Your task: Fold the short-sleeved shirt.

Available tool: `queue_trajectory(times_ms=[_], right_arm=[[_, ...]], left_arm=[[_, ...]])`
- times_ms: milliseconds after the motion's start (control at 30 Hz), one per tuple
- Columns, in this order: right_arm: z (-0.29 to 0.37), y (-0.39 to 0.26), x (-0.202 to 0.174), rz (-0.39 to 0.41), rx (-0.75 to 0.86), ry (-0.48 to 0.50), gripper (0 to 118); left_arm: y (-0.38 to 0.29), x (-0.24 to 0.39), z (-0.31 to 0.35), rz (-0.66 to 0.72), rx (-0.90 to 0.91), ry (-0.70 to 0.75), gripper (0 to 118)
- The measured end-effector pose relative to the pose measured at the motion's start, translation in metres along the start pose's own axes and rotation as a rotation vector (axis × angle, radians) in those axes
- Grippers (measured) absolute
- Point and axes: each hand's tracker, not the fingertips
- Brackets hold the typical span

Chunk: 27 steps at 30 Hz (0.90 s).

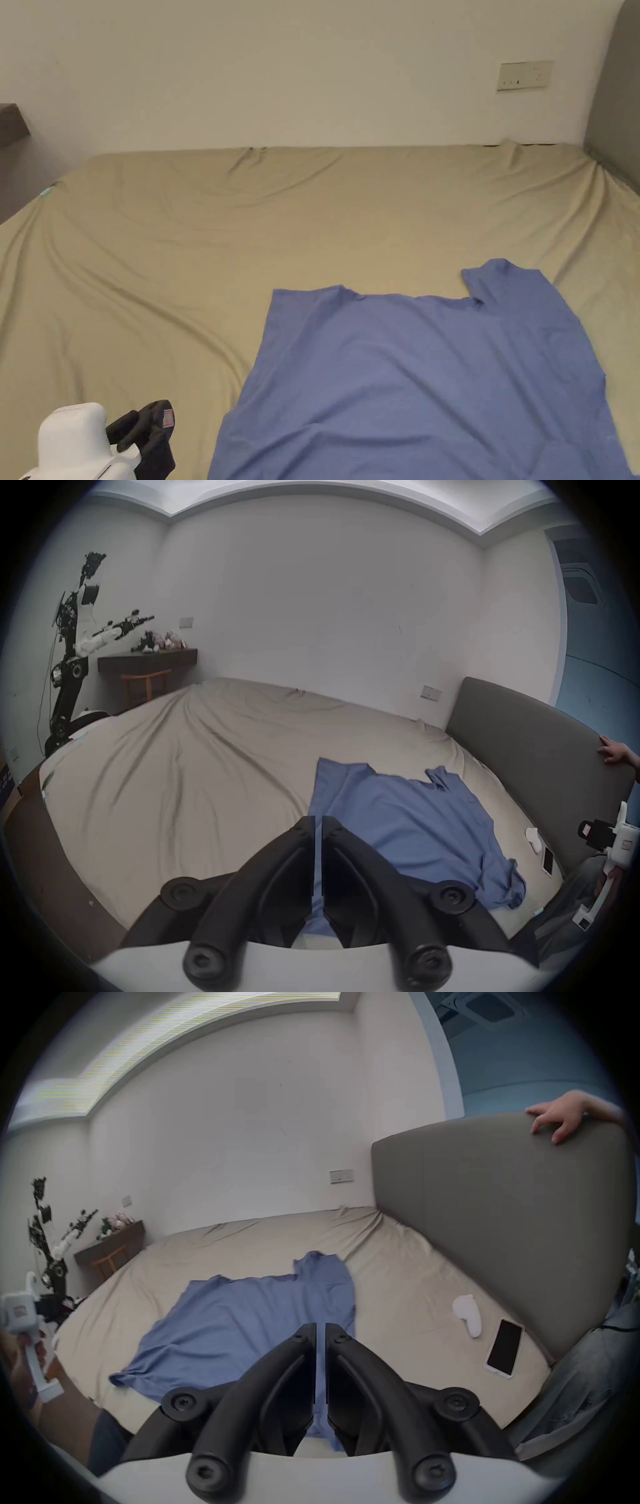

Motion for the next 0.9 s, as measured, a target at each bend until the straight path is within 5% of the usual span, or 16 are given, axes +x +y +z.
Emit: queue_trajectory(times_ms=[267, 300, 367, 400, 667, 733, 800, 833, 867, 900], right_arm=[[-0.009, -0.014, -0.001, 0.045, -0.061, -0.029, 7], [-0.009, -0.016, 0.0, 0.055, -0.073, -0.031, 7], [-0.011, -0.02, 0.0, 0.073, -0.095, -0.035, 7], [-0.01, -0.021, 0.0, 0.08, -0.105, -0.039, 7], [-0.018, -0.038, 0.006, 0.1, -0.196, -0.049, 7], [-0.023, -0.043, 0.007, 0.112, -0.227, -0.052, 7], [-0.027, -0.047, 0.006, 0.127, -0.262, -0.074, 14], [-0.031, -0.049, 0.006, 0.128, -0.297, -0.079, 32], [-0.037, -0.051, 0.009, 0.119, -0.345, -0.075, 66], [-0.048, -0.054, 0.011, 0.095, -0.408, -0.074, 113]], left_arm=[[-0.037, -0.03, -0.038, -0.014, -0.31, -0.015, 0], [-0.046, -0.033, -0.044, -0.02, -0.338, 0.011, 19], [-0.058, -0.04, -0.057, -0.032, -0.43, 0.077, 103], [-0.065, -0.045, -0.066, -0.008, -0.505, 0.054, 118], [-0.107, -0.046, -0.108, -0.026, -0.704, 0.025, 116], [-0.11, -0.041, -0.112, -0.066, -0.714, 0.055, 80], [-0.109, -0.036, -0.111, -0.152, -0.7, 0.108, 56], [-0.105, -0.036, -0.107, -0.124, -0.693, 0.08, 45], [-0.102, -0.036, -0.104, -0.115, -0.683, 0.074, 34], [-0.099, -0.035, -0.1, -0.118, -0.672, 0.088, 27]])
